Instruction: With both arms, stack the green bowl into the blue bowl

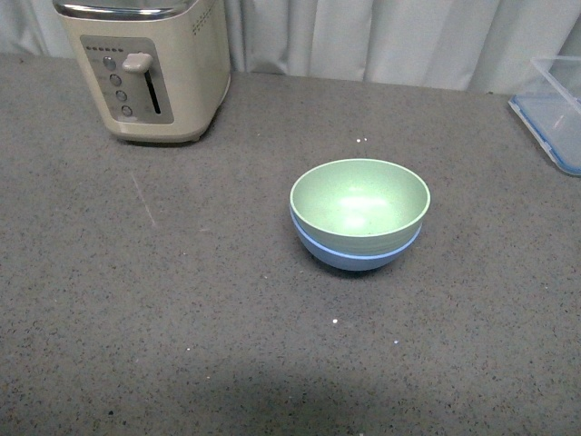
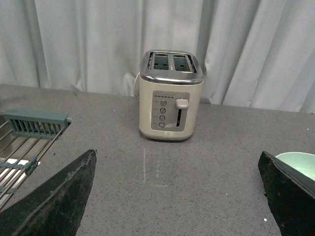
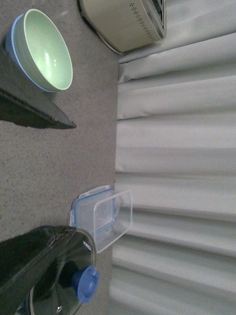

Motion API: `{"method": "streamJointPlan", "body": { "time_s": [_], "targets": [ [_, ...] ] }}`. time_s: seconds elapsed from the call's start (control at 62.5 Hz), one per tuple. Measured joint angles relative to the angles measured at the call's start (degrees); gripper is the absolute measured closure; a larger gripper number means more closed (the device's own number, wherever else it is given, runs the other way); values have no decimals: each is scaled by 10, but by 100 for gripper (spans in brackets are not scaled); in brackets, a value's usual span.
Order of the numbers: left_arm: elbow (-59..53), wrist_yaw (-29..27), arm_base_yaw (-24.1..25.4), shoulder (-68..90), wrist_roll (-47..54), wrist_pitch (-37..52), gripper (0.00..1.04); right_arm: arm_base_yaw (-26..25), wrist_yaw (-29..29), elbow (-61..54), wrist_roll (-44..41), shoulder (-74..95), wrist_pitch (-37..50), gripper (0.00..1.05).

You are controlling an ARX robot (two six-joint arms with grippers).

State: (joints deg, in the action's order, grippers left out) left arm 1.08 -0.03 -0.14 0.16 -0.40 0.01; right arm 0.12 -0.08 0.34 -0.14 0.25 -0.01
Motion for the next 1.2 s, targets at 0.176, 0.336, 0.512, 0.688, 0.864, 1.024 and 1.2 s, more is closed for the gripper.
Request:
{"method": "streamJointPlan", "body": {
  "time_s": [0.176,0.336,0.512,0.688,0.864,1.024,1.2],
  "targets": [
    [0,0,0,0,0,0,6,0,0,0,0,1,0,16],
    [0,0,0,0,0,0,6,0,0,0,0,0,0,9],
    [0,0,0,0,0,0,6,0,0,0,0,0,0,9],
    [0,0,0,0,0,0,6,0,0,0,0,0,0,9],
    [0,0,0,0,0,0,6,0,0,0,0,0,0,9],
    [0,0,0,0,0,0,6,0,0,0,0,0,0,9],
    [0,0,0,0,0,0,6,0,0,0,0,0,0,9]
  ]
}}
